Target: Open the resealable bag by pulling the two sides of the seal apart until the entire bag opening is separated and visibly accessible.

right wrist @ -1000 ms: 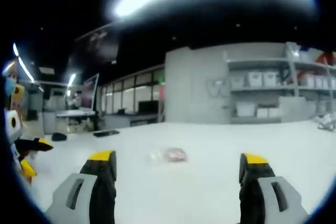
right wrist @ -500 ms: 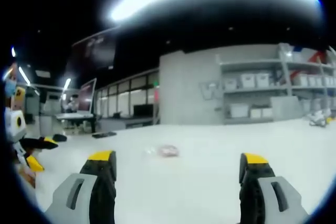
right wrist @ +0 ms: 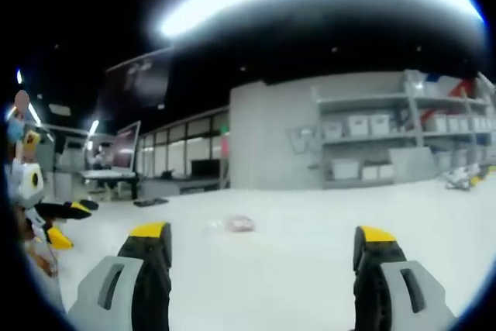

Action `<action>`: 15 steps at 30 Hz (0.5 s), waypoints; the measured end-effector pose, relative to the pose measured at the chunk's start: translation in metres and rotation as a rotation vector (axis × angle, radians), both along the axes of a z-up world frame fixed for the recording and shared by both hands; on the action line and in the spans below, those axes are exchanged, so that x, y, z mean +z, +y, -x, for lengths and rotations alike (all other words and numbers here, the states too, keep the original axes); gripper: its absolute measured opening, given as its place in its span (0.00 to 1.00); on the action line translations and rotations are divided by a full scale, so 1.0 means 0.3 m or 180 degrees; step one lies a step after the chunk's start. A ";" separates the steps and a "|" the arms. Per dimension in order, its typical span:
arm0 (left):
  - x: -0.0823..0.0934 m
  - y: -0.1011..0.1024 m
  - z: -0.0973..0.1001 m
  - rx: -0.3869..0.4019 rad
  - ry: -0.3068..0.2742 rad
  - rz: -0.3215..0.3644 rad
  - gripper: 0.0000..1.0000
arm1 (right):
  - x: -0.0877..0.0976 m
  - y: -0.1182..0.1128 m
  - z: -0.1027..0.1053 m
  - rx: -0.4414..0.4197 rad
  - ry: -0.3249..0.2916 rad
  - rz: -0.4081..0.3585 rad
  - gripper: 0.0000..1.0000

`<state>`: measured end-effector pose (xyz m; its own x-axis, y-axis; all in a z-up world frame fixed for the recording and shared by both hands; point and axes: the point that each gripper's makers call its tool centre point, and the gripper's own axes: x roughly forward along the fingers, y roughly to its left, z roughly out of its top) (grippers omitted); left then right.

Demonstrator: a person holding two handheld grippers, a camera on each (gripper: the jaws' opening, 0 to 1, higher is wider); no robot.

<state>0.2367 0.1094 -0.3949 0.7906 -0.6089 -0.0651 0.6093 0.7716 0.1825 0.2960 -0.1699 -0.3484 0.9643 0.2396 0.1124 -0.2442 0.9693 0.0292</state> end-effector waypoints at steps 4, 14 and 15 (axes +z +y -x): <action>0.002 -0.008 0.005 -0.0016 -0.0012 -0.0017 0.66 | -0.001 -0.018 0.026 -0.0032 -0.0025 0.0007 0.99; -0.003 -0.028 0.002 -0.0038 0.0007 -0.0023 0.65 | -0.044 -0.123 0.101 -0.0248 -0.0028 -0.0018 0.99; -0.005 -0.031 0.002 -0.0043 0.0012 -0.0023 0.65 | -0.049 -0.132 0.107 -0.0265 -0.0020 -0.0023 0.99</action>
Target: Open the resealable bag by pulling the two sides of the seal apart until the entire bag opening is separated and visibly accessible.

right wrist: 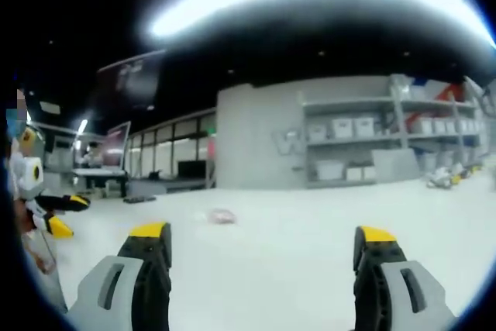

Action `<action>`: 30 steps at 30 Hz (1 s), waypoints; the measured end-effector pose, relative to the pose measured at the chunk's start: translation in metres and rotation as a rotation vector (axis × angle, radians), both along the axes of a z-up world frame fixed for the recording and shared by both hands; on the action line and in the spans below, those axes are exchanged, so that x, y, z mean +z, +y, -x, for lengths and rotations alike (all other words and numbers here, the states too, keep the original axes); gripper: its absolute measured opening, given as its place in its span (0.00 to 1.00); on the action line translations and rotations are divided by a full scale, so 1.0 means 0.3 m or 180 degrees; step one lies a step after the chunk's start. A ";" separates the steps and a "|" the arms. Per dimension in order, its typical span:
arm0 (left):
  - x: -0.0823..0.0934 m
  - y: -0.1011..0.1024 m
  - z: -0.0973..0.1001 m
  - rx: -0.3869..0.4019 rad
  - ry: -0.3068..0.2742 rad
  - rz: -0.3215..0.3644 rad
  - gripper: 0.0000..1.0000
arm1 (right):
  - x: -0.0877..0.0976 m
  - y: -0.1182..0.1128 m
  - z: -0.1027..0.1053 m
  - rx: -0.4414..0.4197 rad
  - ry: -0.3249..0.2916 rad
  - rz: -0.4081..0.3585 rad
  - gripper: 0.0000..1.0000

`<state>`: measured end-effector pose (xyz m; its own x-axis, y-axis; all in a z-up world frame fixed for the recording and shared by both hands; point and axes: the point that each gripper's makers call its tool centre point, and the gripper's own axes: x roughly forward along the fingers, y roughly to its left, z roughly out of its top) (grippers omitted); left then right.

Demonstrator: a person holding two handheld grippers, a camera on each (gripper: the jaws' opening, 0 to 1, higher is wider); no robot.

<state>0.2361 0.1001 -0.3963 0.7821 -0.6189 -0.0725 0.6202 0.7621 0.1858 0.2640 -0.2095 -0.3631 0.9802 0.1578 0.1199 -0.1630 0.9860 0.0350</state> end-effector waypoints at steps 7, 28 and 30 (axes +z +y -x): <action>-0.010 -0.022 0.005 -0.0033 0.0023 -0.0030 0.65 | 0.002 -0.053 0.040 -0.0095 -0.0041 -0.0020 0.99; -0.013 0.049 -0.005 0.0208 -0.0018 -0.0011 0.65 | -0.008 -0.138 0.110 -0.0248 -0.0091 -0.0016 0.99; -0.004 0.076 -0.016 0.0281 -0.0040 0.0017 0.64 | -0.003 -0.150 0.116 -0.0269 -0.0106 -0.0011 0.99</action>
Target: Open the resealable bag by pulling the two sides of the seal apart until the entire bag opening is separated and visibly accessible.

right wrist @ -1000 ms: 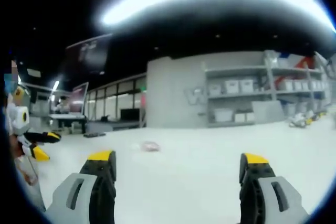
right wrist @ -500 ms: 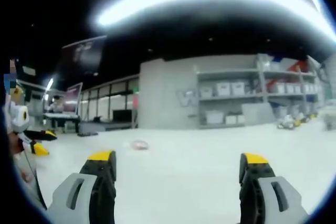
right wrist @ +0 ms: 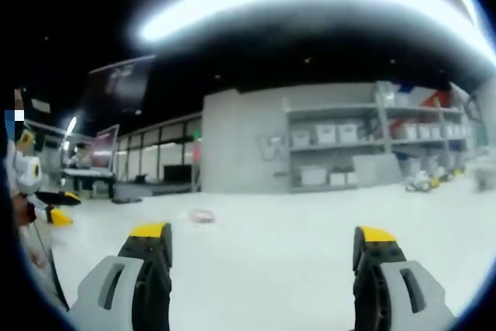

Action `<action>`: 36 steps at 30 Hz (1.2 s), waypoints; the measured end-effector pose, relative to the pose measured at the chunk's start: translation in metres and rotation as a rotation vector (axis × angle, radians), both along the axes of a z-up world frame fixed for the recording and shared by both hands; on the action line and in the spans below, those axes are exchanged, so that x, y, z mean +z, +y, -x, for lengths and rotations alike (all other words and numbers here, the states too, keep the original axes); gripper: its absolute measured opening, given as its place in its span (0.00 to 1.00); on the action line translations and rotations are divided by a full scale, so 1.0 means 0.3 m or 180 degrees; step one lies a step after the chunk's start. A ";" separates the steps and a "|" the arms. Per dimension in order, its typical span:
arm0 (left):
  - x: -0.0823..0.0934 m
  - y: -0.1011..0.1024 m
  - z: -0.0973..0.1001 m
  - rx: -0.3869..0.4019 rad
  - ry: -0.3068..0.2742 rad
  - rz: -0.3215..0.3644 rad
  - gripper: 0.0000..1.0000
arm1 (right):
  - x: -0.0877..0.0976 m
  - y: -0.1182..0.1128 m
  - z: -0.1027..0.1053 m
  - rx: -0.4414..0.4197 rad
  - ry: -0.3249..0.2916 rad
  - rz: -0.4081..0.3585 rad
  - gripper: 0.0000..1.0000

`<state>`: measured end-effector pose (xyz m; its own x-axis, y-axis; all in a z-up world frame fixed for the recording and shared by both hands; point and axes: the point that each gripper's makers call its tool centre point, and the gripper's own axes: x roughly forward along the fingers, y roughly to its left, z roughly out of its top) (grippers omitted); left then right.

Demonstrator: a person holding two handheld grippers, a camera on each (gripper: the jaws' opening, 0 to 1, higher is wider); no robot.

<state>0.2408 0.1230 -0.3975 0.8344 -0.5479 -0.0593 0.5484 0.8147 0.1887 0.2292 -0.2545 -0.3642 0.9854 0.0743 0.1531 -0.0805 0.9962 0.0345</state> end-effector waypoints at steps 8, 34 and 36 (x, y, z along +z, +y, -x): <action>-0.006 0.077 -0.056 0.0197 -0.0004 0.0162 0.64 | -0.011 -0.008 0.003 0.0018 -0.0004 -0.0082 0.99; -0.058 0.083 -0.121 0.0357 -0.0027 0.0168 0.64 | -0.007 0.002 -0.018 0.0163 -0.0080 -0.0252 0.99; -0.047 0.083 -0.121 0.0365 -0.0104 0.0173 0.64 | -0.008 0.001 -0.021 0.0154 -0.0075 -0.0239 0.99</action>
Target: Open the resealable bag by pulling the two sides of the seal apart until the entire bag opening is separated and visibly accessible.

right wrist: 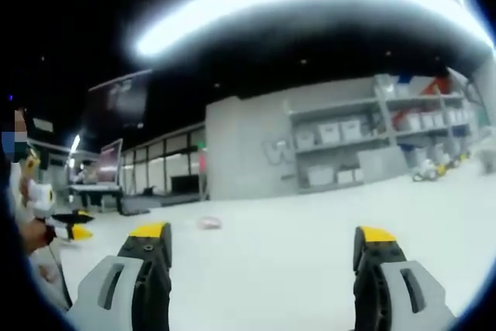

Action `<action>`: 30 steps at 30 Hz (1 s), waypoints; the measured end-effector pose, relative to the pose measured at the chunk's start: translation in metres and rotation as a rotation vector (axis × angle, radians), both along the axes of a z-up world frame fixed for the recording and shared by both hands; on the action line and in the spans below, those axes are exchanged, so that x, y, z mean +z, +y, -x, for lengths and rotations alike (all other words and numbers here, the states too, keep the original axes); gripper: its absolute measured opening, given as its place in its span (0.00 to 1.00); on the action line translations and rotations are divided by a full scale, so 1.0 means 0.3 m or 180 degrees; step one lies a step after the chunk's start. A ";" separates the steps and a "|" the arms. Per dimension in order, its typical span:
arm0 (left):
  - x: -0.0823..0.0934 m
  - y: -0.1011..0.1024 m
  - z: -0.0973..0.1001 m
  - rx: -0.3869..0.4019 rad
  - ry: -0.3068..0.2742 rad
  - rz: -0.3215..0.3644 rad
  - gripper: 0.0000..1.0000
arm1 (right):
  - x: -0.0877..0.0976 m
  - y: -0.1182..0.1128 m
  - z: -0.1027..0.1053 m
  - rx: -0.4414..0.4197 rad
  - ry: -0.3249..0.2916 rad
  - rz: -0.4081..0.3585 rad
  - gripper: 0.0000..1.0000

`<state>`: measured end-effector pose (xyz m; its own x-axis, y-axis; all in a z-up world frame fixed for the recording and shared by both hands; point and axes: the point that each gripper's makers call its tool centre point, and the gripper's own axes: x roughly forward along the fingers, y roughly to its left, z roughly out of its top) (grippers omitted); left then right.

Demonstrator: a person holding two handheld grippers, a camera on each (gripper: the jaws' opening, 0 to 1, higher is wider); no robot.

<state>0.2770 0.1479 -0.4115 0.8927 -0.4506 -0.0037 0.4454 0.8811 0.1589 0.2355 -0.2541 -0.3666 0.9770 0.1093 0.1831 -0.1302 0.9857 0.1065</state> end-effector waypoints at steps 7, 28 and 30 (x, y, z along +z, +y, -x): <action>0.007 0.008 -0.003 0.0007 -0.0016 0.0073 0.64 | 0.001 -0.002 0.001 0.0004 -0.0018 -0.0029 0.99; -0.025 -0.019 0.002 0.0009 0.0072 0.0127 0.67 | -0.003 -0.006 0.018 0.0057 -0.0058 -0.0068 0.99; -0.021 -0.022 0.008 -0.0012 0.0068 0.0170 0.67 | -0.006 -0.006 0.020 0.0058 -0.0047 -0.0065 0.99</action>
